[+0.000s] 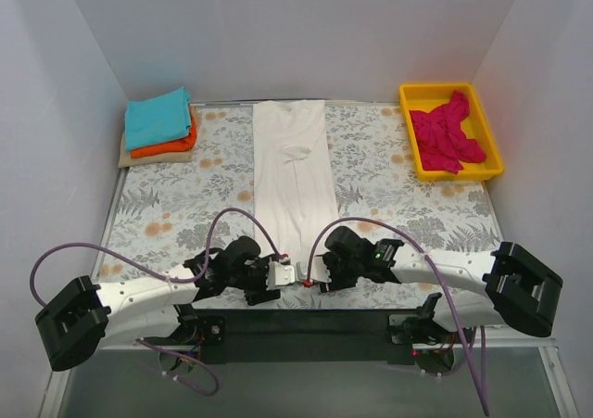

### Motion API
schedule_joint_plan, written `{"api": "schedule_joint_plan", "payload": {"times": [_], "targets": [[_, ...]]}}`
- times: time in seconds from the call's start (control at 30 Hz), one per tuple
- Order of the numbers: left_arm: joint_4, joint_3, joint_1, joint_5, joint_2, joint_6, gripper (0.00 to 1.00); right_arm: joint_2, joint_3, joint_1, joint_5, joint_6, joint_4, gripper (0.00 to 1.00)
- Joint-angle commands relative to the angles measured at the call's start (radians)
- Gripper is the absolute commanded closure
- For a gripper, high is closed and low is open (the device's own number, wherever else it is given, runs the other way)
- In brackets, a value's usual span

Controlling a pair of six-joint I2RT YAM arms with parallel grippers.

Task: Fold and stack the t-shirts
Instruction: Fold the tshirt

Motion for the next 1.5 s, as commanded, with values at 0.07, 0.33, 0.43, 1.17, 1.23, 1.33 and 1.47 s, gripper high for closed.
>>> {"api": "schedule_joint_plan", "payload": {"times": [0.07, 0.33, 0.43, 1.17, 1.23, 1.33, 1.47], "targets": [[0.036, -0.025, -0.006, -0.104, 0.045, 0.006, 0.51, 0.067, -0.086, 0.04, 0.05, -0.003, 0.014, 0.59], [-0.022, -0.009, -0.006, -0.104, -0.033, 0.015, 0.55, 0.009, -0.102, 0.067, 0.073, -0.011, -0.032, 0.67], [-0.077, 0.02, -0.006, -0.162, -0.048, 0.009, 0.56, -0.019, -0.08, 0.072, 0.105, -0.005, -0.077, 0.57], [-0.082, -0.003, -0.004, -0.124, 0.007, 0.049, 0.75, 0.008, -0.1, 0.072, 0.15, -0.014, -0.106, 0.76], [-0.073, 0.0, -0.004, -0.125, 0.031, 0.051, 0.8, 0.039, -0.094, 0.072, 0.182, 0.002, -0.08, 0.85], [-0.083, 0.012, -0.003, -0.125, 0.039, 0.057, 0.97, 0.056, -0.082, 0.072, 0.202, 0.006, -0.08, 0.99], [-0.163, 0.032, -0.004, -0.037, -0.095, 0.077, 1.0, -0.062, -0.056, 0.072, 0.158, 0.011, -0.169, 0.99]]}}
